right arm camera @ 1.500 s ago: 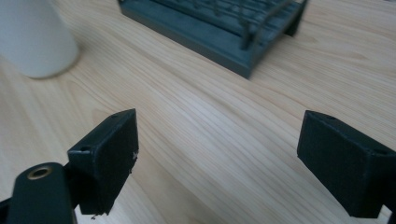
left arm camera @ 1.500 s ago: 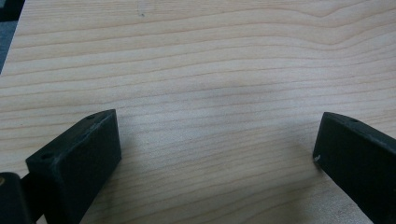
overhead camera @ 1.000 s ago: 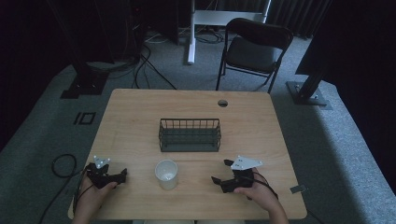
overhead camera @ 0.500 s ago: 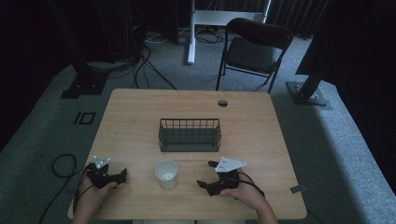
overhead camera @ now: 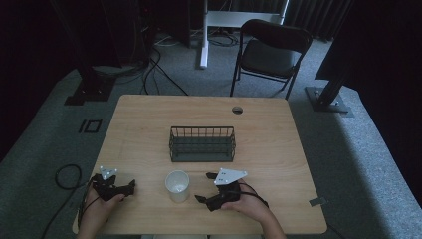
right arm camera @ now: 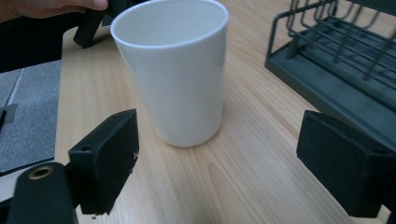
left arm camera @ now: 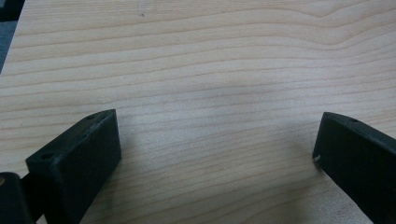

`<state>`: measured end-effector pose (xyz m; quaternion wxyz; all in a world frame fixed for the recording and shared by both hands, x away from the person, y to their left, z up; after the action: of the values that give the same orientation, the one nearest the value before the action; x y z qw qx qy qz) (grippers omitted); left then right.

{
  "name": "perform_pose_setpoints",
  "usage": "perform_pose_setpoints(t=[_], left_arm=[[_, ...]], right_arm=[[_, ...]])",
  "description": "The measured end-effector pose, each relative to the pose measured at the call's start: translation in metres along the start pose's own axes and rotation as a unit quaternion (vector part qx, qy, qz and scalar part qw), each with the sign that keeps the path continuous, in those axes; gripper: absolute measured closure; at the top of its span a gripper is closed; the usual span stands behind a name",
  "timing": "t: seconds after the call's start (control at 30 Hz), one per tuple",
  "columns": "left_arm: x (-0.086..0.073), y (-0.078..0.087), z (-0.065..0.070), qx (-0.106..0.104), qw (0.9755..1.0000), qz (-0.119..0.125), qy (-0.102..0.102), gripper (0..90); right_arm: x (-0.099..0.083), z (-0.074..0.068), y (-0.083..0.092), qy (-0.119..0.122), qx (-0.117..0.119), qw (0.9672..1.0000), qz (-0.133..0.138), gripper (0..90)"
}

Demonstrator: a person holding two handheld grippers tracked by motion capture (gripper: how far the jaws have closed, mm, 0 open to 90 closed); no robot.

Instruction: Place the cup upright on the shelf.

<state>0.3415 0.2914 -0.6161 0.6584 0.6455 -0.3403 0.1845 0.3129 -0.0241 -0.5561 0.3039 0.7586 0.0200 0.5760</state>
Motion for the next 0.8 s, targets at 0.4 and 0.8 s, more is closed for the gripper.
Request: perform_pose_setpoints(t=[0.4, 0.8], left_arm=[[0.0, 0.0, 0.0, 0.0, 1.0, 0.0, 0.0, 1.2], [0.0, 0.0, 0.0, 0.0, 1.0, 0.0, 0.0, 1.2]], right_arm=[[0.014, -0.019, -0.025, 0.017, 0.023, 0.9996, 0.001, 12.8], [0.024, -0.031, -0.048, 0.031, 0.032, 0.999, 0.001, 12.8]])
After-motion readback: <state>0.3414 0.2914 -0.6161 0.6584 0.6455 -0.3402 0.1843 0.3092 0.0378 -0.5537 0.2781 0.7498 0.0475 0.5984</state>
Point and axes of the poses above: each handheld gripper's, and its own axes: y roughly backward along the jaws, x roughly out of its top, z roughly to its right, the point moved 9 cm from there along -y, roughly forward along the jaws, and after that the axes turned 5 degrees about -y, right-handed, at the moved point
